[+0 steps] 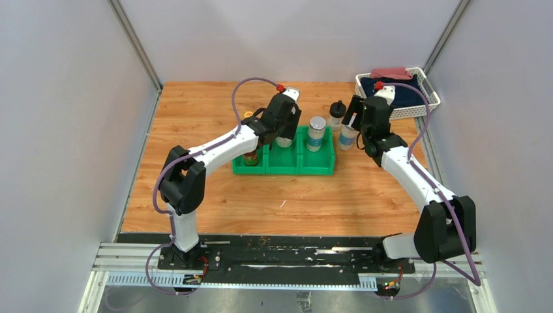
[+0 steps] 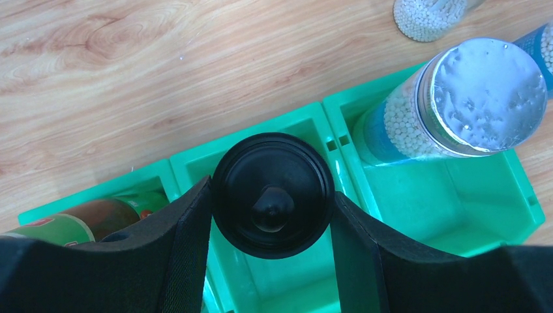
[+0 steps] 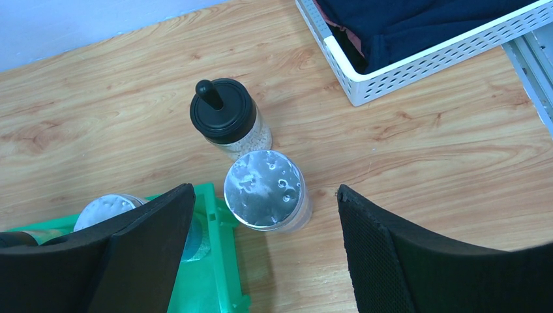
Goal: Organize the condiment bottles
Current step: Place the bottle in the storage box.
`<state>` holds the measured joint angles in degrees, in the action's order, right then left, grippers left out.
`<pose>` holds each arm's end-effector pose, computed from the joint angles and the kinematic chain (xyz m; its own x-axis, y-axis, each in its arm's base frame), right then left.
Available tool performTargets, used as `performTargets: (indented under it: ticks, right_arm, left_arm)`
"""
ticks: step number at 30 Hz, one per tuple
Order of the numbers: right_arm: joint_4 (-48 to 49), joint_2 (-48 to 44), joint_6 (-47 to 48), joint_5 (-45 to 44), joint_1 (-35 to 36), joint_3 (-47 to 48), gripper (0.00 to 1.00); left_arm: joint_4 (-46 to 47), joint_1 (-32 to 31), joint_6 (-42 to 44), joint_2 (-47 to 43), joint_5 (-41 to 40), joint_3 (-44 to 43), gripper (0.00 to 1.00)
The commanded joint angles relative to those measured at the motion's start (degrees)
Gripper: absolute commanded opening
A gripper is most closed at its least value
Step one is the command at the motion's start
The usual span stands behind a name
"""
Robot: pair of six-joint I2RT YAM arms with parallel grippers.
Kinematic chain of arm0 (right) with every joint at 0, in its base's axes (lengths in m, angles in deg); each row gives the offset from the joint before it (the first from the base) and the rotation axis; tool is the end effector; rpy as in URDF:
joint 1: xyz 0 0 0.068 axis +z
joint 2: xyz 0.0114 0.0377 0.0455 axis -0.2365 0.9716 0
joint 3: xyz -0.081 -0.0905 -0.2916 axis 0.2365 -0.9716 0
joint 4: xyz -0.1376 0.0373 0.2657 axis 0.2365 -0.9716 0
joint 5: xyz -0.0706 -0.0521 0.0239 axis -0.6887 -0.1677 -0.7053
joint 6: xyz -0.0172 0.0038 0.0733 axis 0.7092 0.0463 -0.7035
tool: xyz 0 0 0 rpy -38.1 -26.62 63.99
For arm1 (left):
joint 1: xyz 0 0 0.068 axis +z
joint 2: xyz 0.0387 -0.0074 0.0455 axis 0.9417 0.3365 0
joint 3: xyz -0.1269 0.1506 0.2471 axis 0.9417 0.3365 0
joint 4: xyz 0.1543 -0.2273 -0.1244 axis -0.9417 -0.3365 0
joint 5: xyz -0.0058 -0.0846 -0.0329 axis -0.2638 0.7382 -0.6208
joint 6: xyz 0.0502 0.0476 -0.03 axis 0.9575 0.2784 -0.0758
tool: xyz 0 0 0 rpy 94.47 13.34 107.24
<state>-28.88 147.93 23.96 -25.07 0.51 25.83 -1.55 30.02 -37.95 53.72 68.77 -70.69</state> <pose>0.3641 0.0718 0.3410 -0.2344 0.2750 -0.9324 0.1435 0.9584 0.2466 0.3999 -0.3168 0.2872 -0.5404 0.1784 -0.8223 0.3453 0.9382 -0.0234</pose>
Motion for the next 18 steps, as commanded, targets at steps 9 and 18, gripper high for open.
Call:
performTargets:
  ticks: [9, 18]
  right_arm:
    - [1.1, 0.2, -0.3, -0.8, 0.2, -1.4, 0.83]
    - [1.1, 0.5, 0.0, -1.1, 0.6, -1.2, 0.83]
  left_arm:
    - [7.2, -0.4, -0.3, 0.0, -1.1, 3.8, 0.0]
    - [10.3, -0.4, 0.1, -0.1, -1.5, 6.6, 0.0]
